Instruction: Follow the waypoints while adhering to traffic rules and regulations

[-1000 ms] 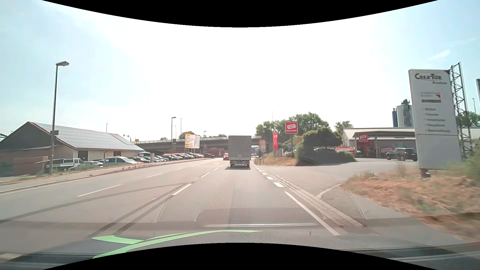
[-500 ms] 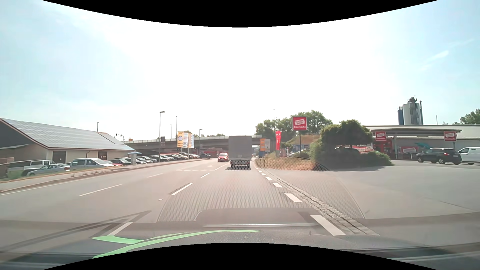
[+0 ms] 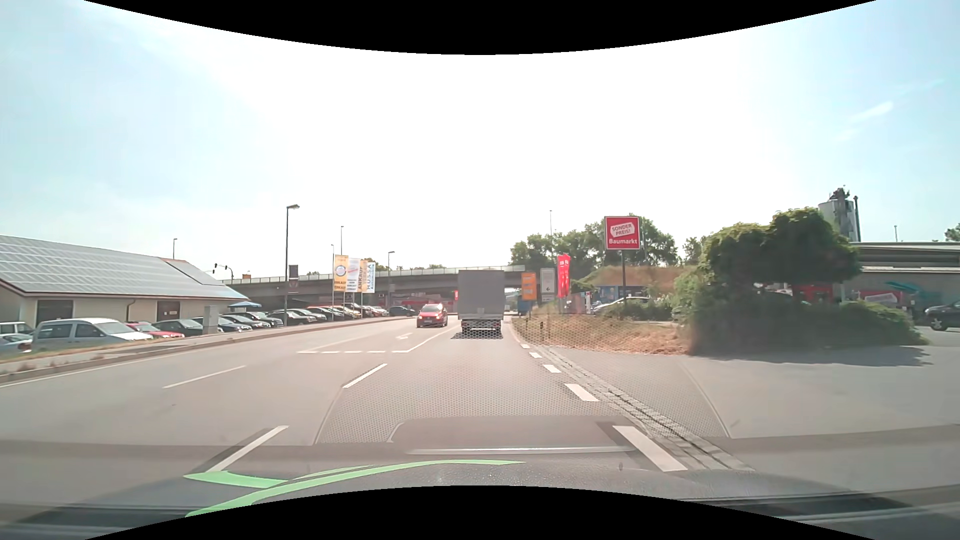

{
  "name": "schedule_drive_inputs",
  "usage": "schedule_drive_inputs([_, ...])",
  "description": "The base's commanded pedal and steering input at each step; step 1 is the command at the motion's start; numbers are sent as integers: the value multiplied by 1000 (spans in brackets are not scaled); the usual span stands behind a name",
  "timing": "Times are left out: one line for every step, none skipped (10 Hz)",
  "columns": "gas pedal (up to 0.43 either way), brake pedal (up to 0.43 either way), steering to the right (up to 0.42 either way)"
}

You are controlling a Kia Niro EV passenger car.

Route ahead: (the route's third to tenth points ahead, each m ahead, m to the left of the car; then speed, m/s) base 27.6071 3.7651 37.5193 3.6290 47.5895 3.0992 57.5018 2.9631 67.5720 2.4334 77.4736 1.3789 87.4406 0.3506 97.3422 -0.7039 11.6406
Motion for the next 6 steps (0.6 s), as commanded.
schedule_drive_inputs([98, 0, 3])
schedule_drive_inputs([98, 0, 3])
schedule_drive_inputs([98, 0, 3])
schedule_drive_inputs([98, 0, 3])
schedule_drive_inputs([98, 0, 3])
schedule_drive_inputs([98, 0, 3])
